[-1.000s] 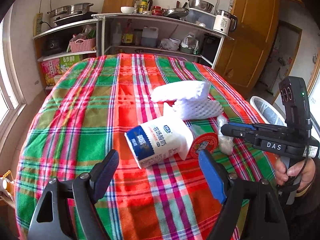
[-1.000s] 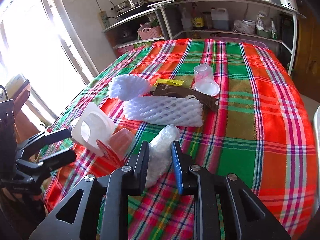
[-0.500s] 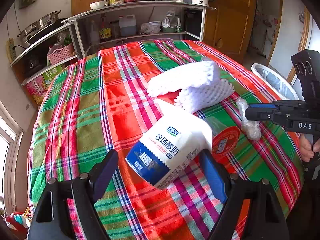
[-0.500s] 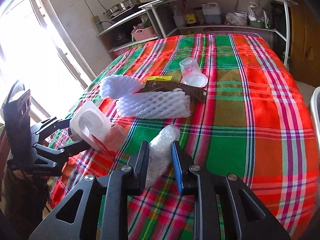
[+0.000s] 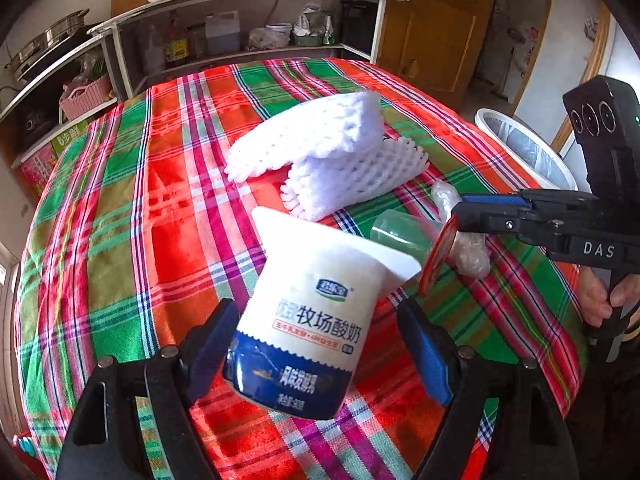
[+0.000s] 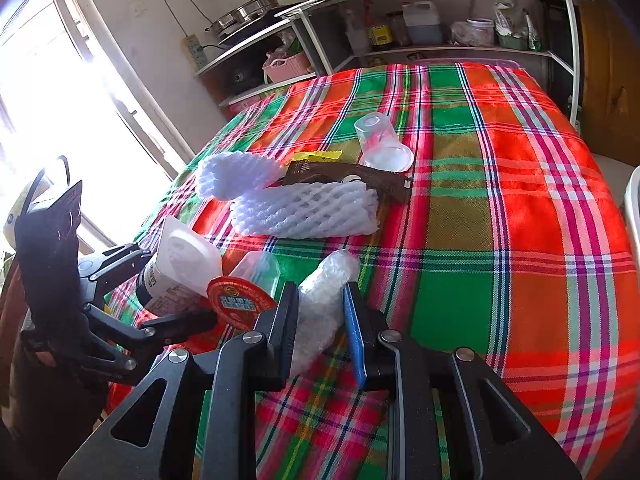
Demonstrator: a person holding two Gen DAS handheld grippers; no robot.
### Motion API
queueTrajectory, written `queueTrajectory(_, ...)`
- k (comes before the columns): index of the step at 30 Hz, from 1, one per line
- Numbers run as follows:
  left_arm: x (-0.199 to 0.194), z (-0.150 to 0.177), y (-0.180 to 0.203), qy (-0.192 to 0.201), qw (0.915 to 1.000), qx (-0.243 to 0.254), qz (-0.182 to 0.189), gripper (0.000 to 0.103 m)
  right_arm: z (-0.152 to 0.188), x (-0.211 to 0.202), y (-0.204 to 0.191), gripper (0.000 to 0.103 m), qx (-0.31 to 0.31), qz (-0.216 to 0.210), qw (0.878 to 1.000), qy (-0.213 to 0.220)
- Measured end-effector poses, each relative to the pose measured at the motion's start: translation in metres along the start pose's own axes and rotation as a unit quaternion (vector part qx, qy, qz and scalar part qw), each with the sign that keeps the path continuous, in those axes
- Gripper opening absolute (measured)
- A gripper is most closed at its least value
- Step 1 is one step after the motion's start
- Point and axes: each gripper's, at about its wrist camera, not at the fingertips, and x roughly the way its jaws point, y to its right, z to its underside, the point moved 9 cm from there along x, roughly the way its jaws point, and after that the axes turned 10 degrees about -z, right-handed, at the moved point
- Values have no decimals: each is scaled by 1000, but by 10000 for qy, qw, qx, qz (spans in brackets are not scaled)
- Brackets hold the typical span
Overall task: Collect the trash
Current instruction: 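Grasp the white-blue yogurt cup with the left gripper while the right grasps the clear plastic bag, then carry the yogurt cup and plastic bag over the bin and open both grippers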
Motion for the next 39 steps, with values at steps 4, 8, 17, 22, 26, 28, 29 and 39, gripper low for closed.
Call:
queueTrajectory(4,-5,-2,-6,54,9992,-391,66,74,0,-2,1,24,16,-15,10000,2)
queueTrajectory(8,-7,1,-6,34,9988,-494,-11,74,1,-5,2,24,27,-25,10000,10)
queueTrajectory(17,-11,0,1,46,9963,-862,9,73,2,-15,8,24,93,-41,9999,76)
queueTrajectory(22,-21,-4,9,124,9959,-901,9,73,1,-23,11,24,138,-68,9998,161)
queueTrajectory(26,-33,-11,20,242,9960,-862,-43,73,-1,-32,13,24,165,-85,9995,260)
queueTrajectory(28,-38,-16,27,298,9962,-818,-1,73,-2,-40,15,24,184,-93,9993,325)
queueTrajectory(29,-41,-19,30,344,9963,-788,-16,73,-2,-43,15,24,190,-91,9991,363)
queueTrajectory(39,-60,-49,73,654,9965,-519,91,73,-10,-95,35,24,307,36,9963,797)
